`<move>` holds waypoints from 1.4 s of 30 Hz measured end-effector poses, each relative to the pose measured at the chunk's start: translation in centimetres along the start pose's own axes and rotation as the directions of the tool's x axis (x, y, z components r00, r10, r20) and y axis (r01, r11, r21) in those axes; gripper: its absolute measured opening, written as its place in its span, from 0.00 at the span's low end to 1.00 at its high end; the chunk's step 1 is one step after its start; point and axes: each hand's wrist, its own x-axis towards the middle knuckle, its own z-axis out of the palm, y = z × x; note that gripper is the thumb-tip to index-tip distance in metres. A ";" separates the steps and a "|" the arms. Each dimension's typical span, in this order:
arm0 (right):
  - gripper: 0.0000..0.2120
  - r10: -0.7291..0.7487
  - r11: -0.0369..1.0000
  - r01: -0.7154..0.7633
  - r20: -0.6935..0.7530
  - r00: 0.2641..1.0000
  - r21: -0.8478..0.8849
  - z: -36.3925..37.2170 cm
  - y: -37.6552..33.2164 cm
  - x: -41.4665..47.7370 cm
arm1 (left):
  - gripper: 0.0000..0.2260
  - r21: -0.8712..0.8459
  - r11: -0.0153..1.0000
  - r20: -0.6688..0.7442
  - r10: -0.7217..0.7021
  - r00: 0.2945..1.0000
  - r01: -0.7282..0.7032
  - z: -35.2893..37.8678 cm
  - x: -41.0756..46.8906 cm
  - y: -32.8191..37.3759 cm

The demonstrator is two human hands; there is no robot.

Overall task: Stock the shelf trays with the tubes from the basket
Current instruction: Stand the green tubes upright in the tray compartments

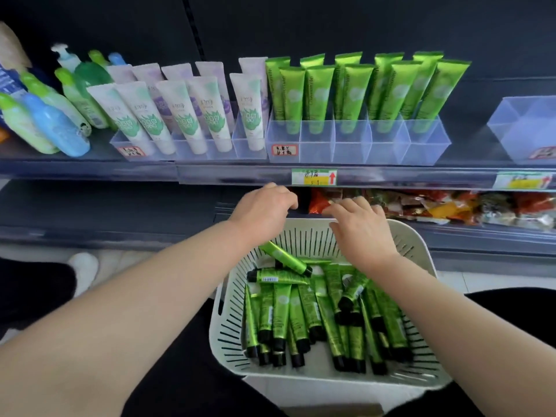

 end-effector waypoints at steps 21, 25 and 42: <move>0.23 0.179 0.971 -0.236 0.728 0.661 -0.024 8.5 3.4 -8.3 | 0.14 -0.107 0.954 0.484 -0.196 0.853 0.280 12.4 -4.8 4.6; 0.15 0.173 0.948 -0.314 0.761 0.625 0.042 8.9 3.5 -8.4 | 0.14 -0.099 0.937 0.508 -0.242 0.827 0.335 13.2 -5.9 4.2; 0.36 0.410 0.881 -0.467 0.618 0.670 -0.078 12.0 1.5 -6.9 | 0.14 -0.185 0.910 0.466 -0.251 0.848 0.371 13.8 -5.5 3.6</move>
